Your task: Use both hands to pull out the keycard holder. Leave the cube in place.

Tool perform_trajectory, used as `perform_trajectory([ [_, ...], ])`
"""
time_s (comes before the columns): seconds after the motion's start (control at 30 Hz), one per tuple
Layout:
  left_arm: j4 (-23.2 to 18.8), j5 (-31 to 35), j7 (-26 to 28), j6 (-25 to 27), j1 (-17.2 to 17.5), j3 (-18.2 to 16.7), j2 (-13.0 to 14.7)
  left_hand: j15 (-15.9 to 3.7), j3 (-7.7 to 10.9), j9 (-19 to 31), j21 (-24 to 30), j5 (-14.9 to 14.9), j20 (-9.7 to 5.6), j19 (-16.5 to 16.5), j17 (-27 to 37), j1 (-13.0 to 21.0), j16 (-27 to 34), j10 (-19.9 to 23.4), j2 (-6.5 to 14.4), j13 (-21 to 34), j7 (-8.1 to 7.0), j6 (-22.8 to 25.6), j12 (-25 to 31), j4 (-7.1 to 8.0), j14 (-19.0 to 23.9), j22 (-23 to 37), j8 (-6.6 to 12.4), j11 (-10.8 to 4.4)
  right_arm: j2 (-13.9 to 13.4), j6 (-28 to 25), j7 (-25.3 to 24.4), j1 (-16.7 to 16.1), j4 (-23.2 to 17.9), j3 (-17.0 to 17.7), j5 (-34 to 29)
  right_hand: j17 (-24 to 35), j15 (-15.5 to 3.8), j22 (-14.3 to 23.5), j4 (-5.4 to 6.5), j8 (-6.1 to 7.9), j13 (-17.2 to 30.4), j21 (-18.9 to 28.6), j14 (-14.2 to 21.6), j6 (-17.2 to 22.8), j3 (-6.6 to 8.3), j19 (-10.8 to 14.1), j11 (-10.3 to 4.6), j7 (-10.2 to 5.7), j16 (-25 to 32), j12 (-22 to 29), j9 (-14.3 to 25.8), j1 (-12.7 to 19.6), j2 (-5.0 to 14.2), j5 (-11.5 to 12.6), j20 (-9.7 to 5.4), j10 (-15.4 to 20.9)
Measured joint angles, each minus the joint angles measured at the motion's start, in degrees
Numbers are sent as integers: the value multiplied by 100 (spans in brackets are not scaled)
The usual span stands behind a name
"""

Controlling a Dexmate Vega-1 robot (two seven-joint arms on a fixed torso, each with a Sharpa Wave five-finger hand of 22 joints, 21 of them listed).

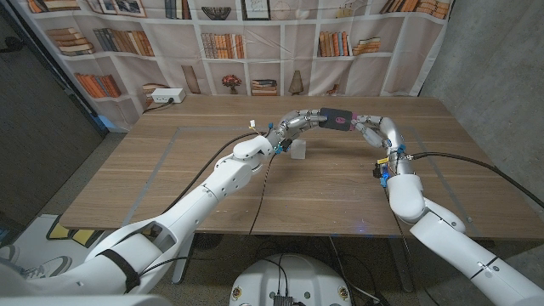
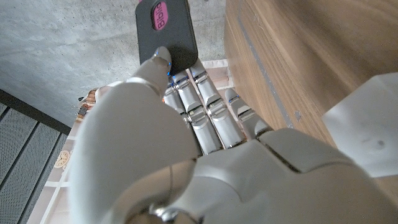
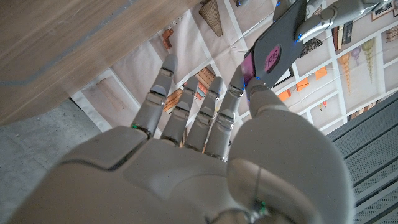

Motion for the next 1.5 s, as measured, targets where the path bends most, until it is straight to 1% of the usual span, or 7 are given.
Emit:
perform_trajectory([
  [0.27,7,-2,28,-3,-4,-3,-16,0,25,1,0,9,0,0,0,0,0,0,0,170,9,-9,-2,-25,0,0,20,0,-73,245,134,44,130,-4,-34,15,36,0,167,-114,0,0,-36,-47,54,-30,130,-66,0,-21,-140,-257,252,200,31,-37],
  [0.37,9,-4,34,-3,-5,-4,-18,0,25,3,0,10,0,0,0,0,0,0,0,188,9,-9,-20,-25,0,0,20,0,-73,306,148,53,182,-4,-34,-14,78,0,211,-144,-9,0,-38,58,122,-30,210,40,0,-61,-221,-358,260,326,31,-117],
  [0.5,19,-4,37,-3,-15,-5,-26,0,25,4,0,10,0,0,-1,0,0,0,0,237,9,-9,-13,-24,0,0,20,0,-63,549,190,63,260,6,-29,-43,160,-1,188,-203,-20,0,-96,168,224,-7,299,150,0,-112,-325,-436,219,505,53,-293],
  [0.83,49,-5,44,18,-39,-5,-37,0,25,5,0,5,0,0,-1,0,0,0,0,237,10,-10,0,-24,0,0,20,0,-57,809,330,80,381,43,21,-43,338,-1,277,-605,-49,0,-428,-26,420,-177,354,167,-41,-171,-640,-886,260,927,218,-712],
  [1.13,64,-5,77,20,-47,-30,-42,0,32,5,0,3,0,0,-1,-1,0,0,1,237,10,-10,-1,-17,0,0,20,0,-105,841,485,81,391,87,88,-27,475,26,472,-975,-48,-38,-680,-279,565,-364,442,115,-40,-171,-885,-1327,306,1175,344,-1005],
  [1.3,69,-5,97,18,-47,-44,-43,0,32,5,0,-1,0,0,-1,-1,0,0,1,237,10,-10,-2,-17,0,0,19,0,-130,842,541,74,395,103,121,-4,517,34,580,-1069,-48,-67,-784,-319,606,-451,465,76,-40,-171,-962,-1464,329,1242,430,-1068],
  [1.5,86,-10,111,-4,-47,-65,-45,0,31,0,0,-18,0,0,-1,-1,0,0,1,237,10,-10,-20,-17,0,0,8,0,-143,845,613,60,399,122,179,0,548,53,640,-1093,-48,-67,-815,-319,622,-472,495,76,-40,-171,-991,-1554,335,1286,411,-1098],
])
